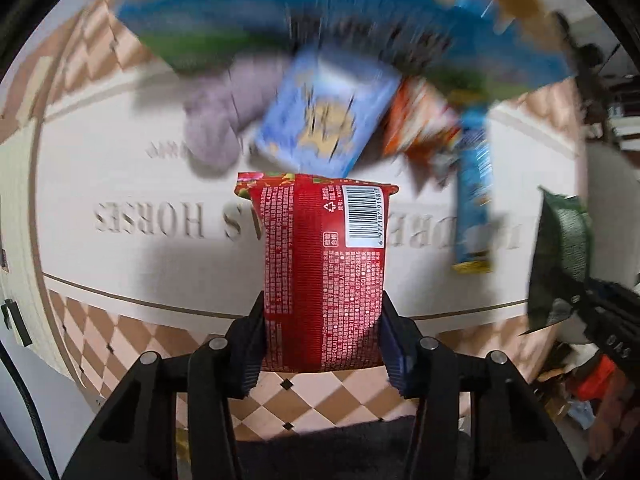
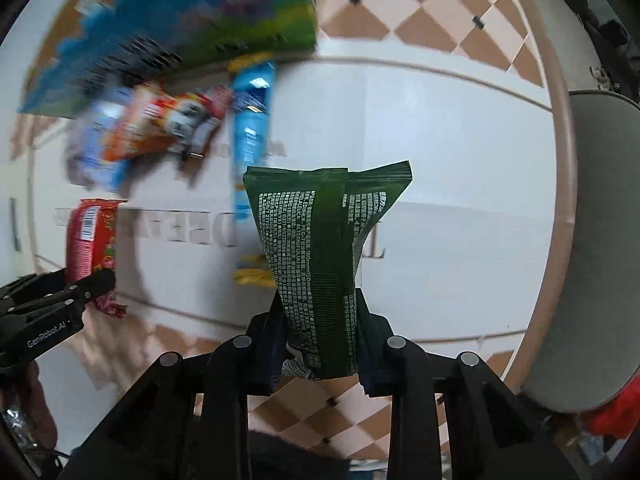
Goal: Organize soft objects
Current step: 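Place the green snack bag into the box with the right tool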
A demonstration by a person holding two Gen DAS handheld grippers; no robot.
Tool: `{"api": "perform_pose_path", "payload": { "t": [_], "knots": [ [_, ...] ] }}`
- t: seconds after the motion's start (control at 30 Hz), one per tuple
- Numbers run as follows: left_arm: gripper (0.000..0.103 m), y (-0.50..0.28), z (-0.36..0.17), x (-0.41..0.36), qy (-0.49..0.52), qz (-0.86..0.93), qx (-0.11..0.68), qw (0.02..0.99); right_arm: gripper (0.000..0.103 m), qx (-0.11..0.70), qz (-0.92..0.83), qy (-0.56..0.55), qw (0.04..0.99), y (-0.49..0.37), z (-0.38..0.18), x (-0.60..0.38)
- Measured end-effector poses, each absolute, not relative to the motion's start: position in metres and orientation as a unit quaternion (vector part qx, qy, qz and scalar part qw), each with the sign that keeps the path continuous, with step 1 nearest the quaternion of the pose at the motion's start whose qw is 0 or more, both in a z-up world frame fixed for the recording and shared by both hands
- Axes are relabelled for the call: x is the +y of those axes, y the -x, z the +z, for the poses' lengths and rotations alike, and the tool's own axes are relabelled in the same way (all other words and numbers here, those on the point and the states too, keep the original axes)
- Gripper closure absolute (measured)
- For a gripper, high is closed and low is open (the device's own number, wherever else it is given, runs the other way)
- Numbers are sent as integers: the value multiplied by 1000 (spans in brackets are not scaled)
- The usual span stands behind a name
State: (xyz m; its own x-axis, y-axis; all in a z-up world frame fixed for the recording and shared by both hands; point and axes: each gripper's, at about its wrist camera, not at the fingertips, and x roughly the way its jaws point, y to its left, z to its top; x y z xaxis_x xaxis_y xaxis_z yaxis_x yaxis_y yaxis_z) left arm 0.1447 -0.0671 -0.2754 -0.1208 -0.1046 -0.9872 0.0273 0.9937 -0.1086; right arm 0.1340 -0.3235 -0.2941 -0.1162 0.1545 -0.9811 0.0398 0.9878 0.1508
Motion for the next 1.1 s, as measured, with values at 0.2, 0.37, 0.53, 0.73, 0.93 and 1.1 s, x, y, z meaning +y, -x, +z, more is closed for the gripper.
{"api": "perform_pose_path", "payload": {
  "t": [0.2, 0.37, 0.53, 0.73, 0.93, 1.1],
  "knots": [
    [57, -193, -186, -68, 60, -92, 700, 706, 73, 689, 86, -96, 713, -151, -210, -316],
    [57, -283, -155, -67, 52, -85, 671, 735, 73, 645, 111, -109, 748, -218, -154, -286],
    [62, -345, -191, -59, 58, -77, 695, 713, 73, 640, 92, -108, 756, -290, -168, -245],
    [62, -391, -240, -64, 41, -67, 733, 676, 73, 682, 73, -96, 721, -354, -223, -225],
    [62, -409, -282, -70, 37, -65, 759, 647, 73, 717, 52, -83, 690, -383, -276, -214],
    [62, -410, -303, -74, 30, -62, 768, 637, 73, 734, 40, -87, 672, -388, -305, -211]
  ]
}}
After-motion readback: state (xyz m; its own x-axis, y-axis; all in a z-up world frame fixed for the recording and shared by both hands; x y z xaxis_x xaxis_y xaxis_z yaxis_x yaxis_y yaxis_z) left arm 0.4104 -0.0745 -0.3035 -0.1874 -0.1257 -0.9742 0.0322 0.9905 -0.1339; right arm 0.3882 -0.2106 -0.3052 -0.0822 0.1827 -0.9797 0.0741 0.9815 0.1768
